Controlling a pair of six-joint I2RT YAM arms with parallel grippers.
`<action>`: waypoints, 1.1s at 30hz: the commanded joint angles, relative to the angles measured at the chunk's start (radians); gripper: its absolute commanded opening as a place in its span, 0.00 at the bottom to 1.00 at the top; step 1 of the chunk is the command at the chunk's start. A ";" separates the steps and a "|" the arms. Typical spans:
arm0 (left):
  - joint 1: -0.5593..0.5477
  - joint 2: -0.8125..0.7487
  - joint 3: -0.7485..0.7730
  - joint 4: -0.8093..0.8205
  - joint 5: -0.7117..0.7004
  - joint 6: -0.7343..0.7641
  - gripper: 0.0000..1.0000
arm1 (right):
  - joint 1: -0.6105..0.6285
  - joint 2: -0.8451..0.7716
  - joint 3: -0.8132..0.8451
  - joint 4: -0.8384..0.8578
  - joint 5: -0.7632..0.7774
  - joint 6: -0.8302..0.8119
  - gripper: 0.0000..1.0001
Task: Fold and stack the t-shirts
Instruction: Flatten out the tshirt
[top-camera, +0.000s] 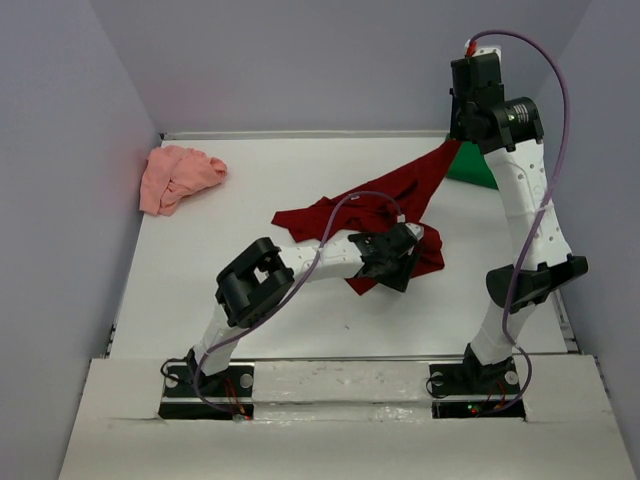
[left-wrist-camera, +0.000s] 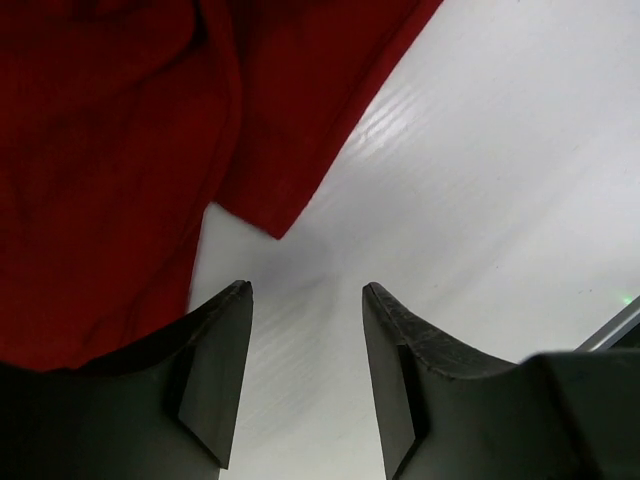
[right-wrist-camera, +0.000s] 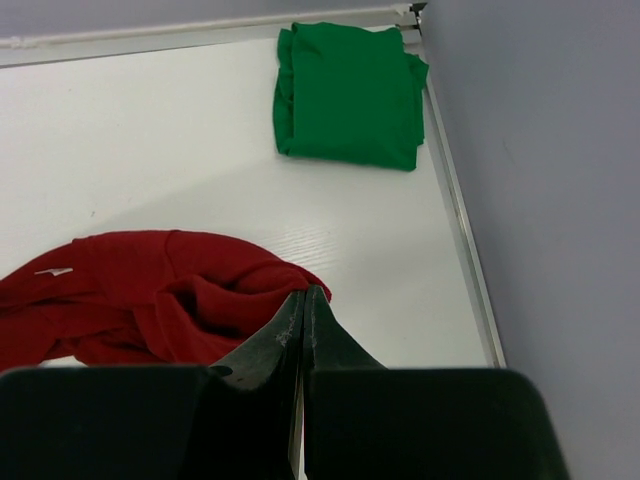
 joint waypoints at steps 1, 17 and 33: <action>0.001 0.018 0.073 0.006 -0.011 0.020 0.60 | -0.009 -0.050 0.005 0.054 -0.023 -0.008 0.00; 0.003 0.128 0.236 -0.057 -0.007 0.058 0.61 | -0.009 -0.065 -0.003 0.054 -0.043 -0.005 0.00; 0.026 0.199 0.273 -0.104 -0.034 0.056 0.53 | -0.009 -0.088 -0.010 0.054 -0.070 -0.002 0.00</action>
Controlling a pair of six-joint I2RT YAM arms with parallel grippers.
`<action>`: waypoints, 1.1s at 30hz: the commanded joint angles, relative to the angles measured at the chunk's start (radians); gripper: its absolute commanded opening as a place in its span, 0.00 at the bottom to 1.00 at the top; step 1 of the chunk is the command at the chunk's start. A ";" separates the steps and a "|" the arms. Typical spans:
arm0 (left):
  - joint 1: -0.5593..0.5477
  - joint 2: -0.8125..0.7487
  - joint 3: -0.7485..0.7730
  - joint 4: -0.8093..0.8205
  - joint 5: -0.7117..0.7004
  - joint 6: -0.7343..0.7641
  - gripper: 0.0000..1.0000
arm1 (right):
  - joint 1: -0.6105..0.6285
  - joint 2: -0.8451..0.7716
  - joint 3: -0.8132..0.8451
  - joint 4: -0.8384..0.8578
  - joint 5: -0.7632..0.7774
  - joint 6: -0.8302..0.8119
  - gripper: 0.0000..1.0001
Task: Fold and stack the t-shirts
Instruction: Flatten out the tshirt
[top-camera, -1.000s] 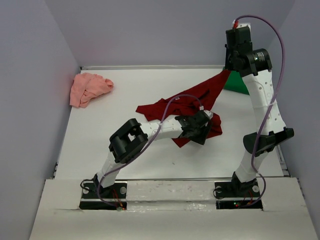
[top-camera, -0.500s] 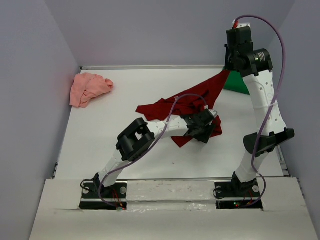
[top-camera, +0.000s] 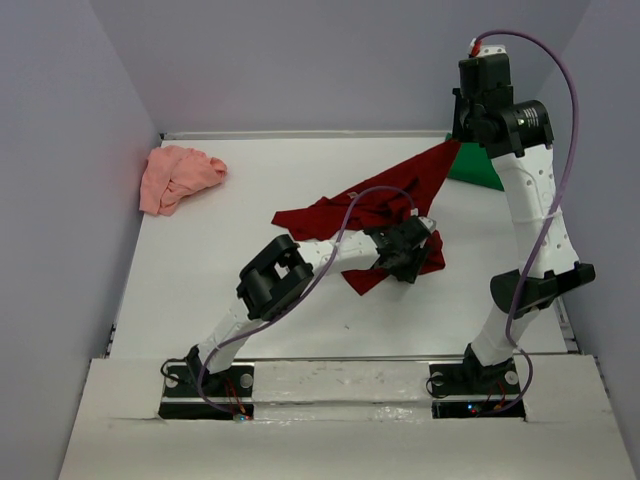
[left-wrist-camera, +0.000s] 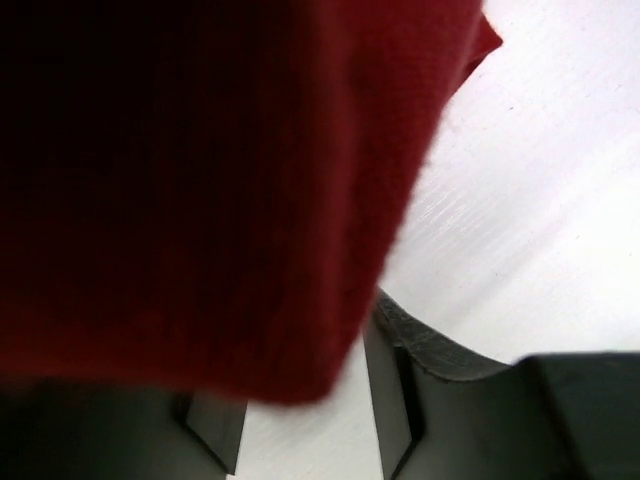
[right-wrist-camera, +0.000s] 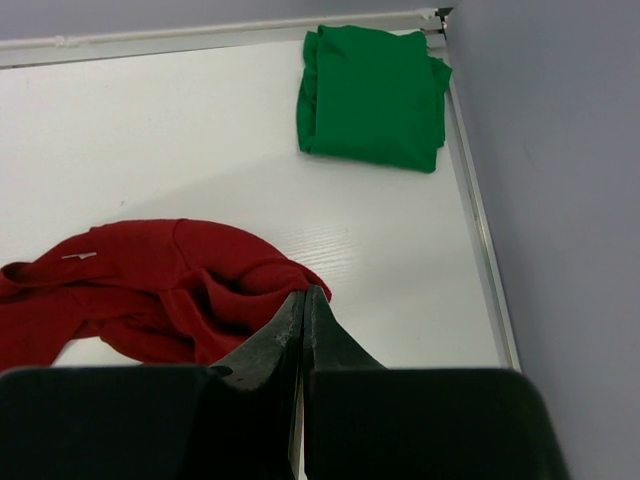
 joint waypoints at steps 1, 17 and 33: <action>0.011 0.026 0.027 -0.051 -0.032 0.007 0.50 | -0.005 -0.045 0.008 0.052 -0.004 0.000 0.00; 0.016 0.112 -0.005 -0.128 -0.081 -0.030 0.58 | -0.005 -0.068 0.031 0.043 -0.041 0.010 0.00; -0.023 0.259 -0.106 -0.080 -0.069 -0.087 0.36 | -0.005 -0.104 0.039 0.043 -0.070 0.017 0.00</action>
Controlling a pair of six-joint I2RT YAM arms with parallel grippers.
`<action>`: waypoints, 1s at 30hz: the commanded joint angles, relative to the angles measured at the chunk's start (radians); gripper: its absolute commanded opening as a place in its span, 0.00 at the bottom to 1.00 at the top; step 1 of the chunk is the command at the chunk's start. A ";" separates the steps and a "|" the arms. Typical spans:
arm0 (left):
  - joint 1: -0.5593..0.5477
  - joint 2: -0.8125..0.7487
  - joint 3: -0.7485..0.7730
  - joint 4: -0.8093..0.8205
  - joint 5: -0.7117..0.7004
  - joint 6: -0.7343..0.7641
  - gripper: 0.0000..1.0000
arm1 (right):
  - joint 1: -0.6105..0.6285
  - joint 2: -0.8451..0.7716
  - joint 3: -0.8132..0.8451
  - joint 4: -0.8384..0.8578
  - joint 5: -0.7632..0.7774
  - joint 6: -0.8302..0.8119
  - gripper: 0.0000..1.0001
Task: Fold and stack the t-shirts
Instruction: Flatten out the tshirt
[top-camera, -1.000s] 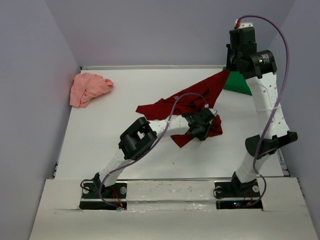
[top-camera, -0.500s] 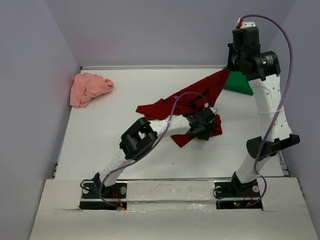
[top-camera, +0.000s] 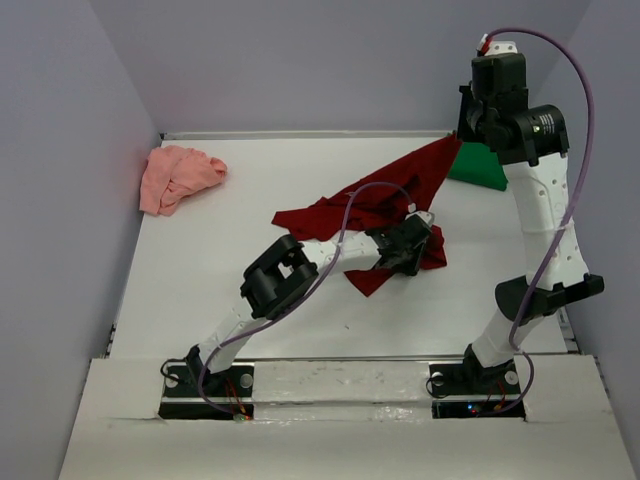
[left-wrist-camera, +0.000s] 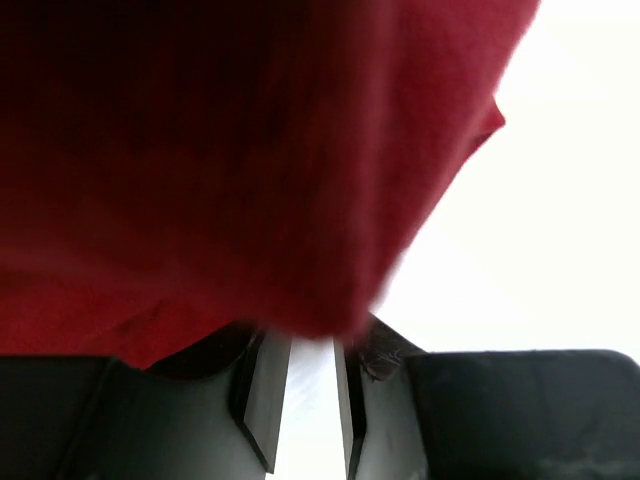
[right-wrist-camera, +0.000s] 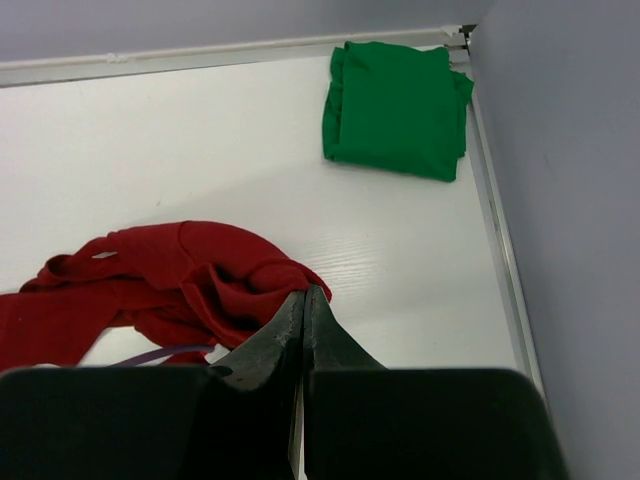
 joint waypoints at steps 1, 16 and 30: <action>-0.031 0.202 -0.116 -0.150 -0.008 -0.021 0.36 | -0.005 -0.053 0.028 0.044 -0.011 0.009 0.00; -0.164 -0.365 -0.228 -0.335 -0.328 -0.139 0.00 | -0.005 -0.059 -0.055 0.055 -0.008 0.012 0.00; -0.278 -0.820 0.402 -0.895 -0.830 -0.135 0.00 | -0.005 -0.022 -0.102 0.061 0.030 0.032 0.00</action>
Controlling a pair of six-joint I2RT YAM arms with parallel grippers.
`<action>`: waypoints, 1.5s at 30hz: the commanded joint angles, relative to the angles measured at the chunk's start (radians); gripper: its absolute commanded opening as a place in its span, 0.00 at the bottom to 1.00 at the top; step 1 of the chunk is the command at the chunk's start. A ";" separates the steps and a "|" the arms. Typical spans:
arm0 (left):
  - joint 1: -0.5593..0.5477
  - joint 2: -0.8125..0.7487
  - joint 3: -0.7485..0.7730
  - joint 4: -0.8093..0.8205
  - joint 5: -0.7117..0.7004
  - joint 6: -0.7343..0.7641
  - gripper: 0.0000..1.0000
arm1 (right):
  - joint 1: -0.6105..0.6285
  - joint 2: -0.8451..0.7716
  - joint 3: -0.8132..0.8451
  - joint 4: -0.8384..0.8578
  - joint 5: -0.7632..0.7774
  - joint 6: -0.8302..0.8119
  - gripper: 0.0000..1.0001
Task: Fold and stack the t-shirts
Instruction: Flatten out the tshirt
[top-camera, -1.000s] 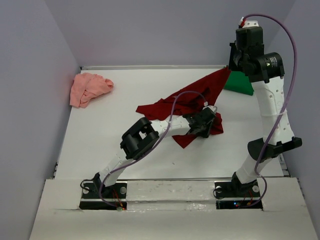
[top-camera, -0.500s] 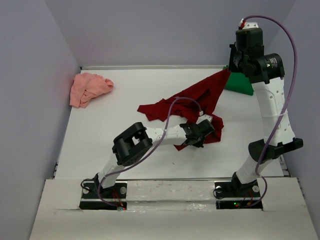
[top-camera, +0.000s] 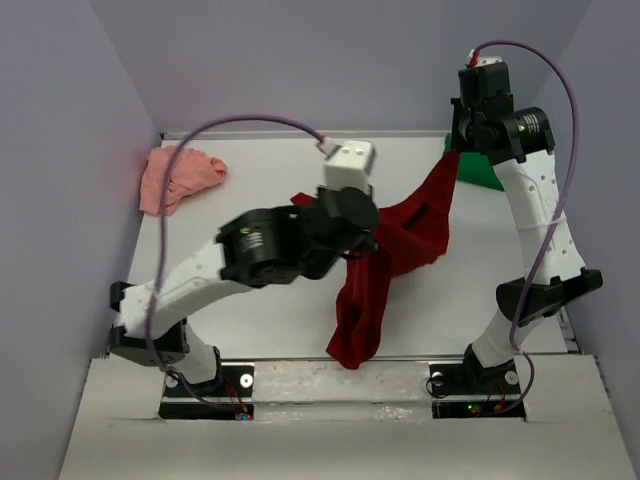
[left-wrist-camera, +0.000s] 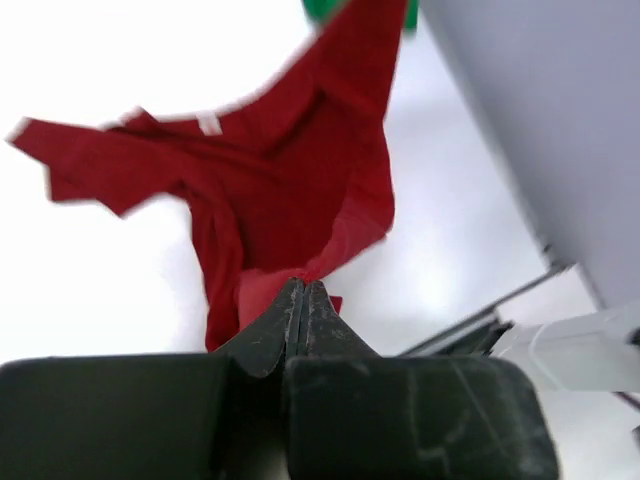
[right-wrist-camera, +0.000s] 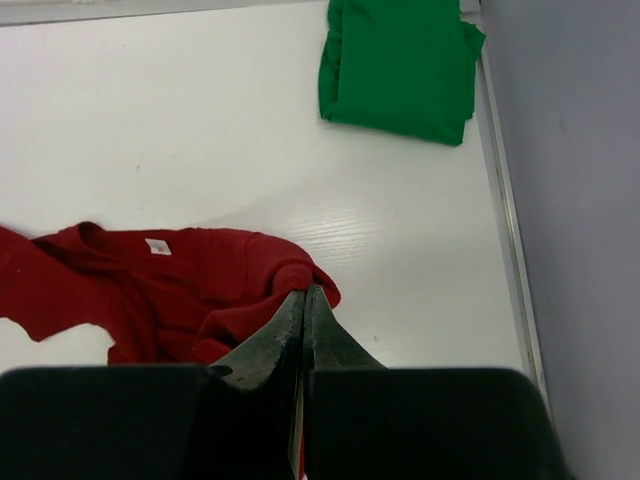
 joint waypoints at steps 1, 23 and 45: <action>0.042 -0.169 0.078 -0.187 -0.202 0.031 0.00 | -0.005 -0.014 0.015 0.054 0.046 0.012 0.00; 0.300 -0.594 -0.302 -0.189 -0.180 -0.006 0.00 | 0.050 -0.350 -0.176 0.101 0.279 0.009 0.00; 0.312 -0.478 0.146 -0.127 -0.420 0.286 0.00 | 0.362 -0.431 0.141 0.417 0.351 -0.412 0.00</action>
